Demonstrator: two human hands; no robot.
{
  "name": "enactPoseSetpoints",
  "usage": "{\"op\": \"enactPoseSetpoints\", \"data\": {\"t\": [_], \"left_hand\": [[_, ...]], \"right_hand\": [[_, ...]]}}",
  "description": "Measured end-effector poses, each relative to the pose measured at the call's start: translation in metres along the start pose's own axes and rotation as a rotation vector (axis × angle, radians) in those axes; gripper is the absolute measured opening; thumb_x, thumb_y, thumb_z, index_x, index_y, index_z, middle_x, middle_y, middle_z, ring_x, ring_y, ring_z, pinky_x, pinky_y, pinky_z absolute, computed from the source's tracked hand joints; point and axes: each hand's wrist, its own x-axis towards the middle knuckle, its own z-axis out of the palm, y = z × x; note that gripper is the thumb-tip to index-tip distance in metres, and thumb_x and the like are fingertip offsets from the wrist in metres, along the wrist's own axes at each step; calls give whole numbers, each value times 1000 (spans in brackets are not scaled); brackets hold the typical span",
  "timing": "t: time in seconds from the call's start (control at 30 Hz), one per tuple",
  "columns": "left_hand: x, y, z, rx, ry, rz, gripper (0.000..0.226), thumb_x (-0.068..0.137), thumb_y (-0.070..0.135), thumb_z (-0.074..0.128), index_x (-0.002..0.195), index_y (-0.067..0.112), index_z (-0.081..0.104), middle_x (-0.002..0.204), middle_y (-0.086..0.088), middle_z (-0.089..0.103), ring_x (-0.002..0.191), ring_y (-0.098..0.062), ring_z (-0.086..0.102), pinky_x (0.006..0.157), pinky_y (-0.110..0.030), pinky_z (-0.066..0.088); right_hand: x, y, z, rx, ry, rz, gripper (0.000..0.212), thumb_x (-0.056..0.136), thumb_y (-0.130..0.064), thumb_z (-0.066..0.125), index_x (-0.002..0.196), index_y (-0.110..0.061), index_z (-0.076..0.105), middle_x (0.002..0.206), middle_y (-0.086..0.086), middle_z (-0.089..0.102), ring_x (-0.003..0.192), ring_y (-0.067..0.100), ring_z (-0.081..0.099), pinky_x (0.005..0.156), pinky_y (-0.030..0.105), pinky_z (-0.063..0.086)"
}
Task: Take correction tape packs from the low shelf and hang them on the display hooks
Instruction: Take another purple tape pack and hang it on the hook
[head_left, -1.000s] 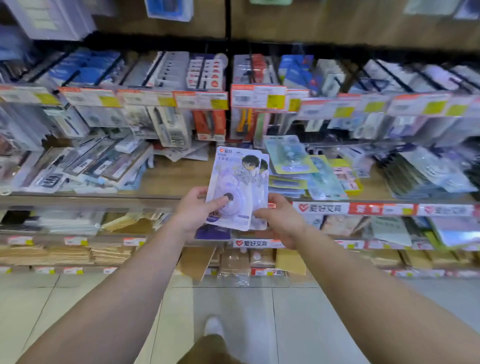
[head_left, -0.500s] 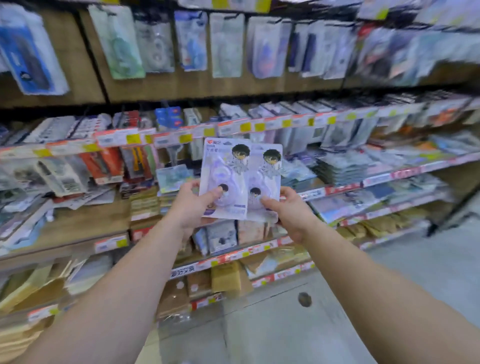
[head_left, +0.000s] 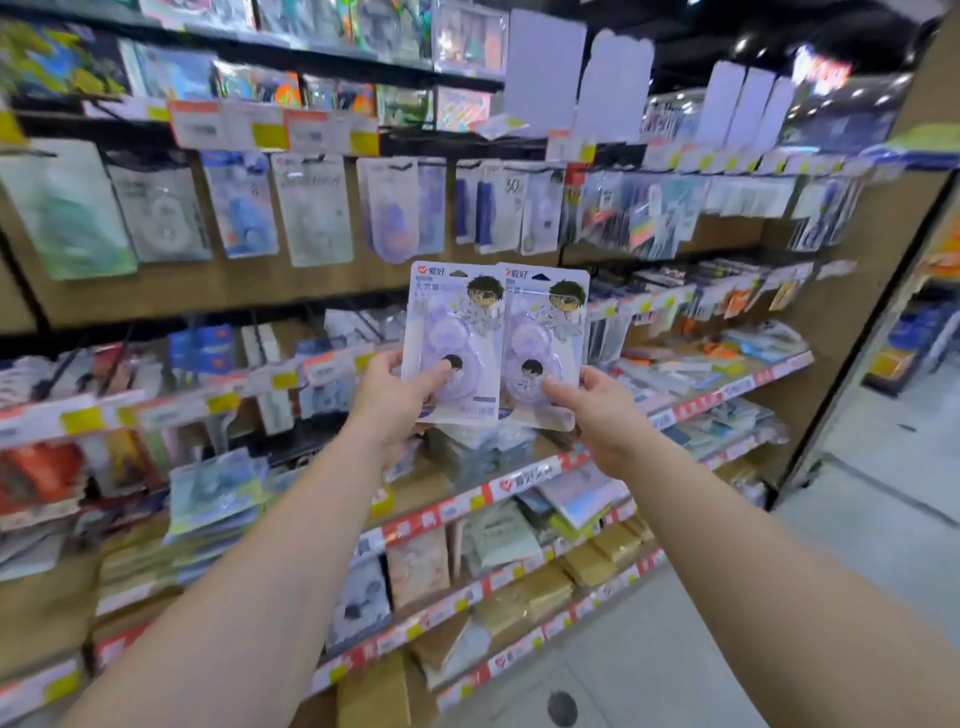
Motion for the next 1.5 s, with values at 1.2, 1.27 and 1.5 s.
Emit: {"op": "enactPoseSetpoints", "data": {"t": [1.2,1.27,1.5], "left_hand": [[227,17,223,173,159,196,42,92,46,65,125,31,43,117,3,63,104,-16,62,62,-27,45],[229,18,234,168,196,202,41,93,41,65,126,30,43,114,3,63,98,-14,61,54,-19,45],[232,16,251,127,231,211,39,95,35,63,128,29,42,116,6,64,102,-12,65,72,-30,55]], "right_hand": [[325,-38,-140,157,-68,-218,30,96,-34,61,122,-18,59,111,-2,69,95,12,66,73,27,50],[335,-38,-146,166,-91,-214,31,96,-34,62,122,-19,58,113,-2,69,99,14,67,76,29,51],[357,-39,-159,140,-159,-246,29,97,-34,60,121,-19,56,110,-2,67,97,12,64,70,24,47]]}}
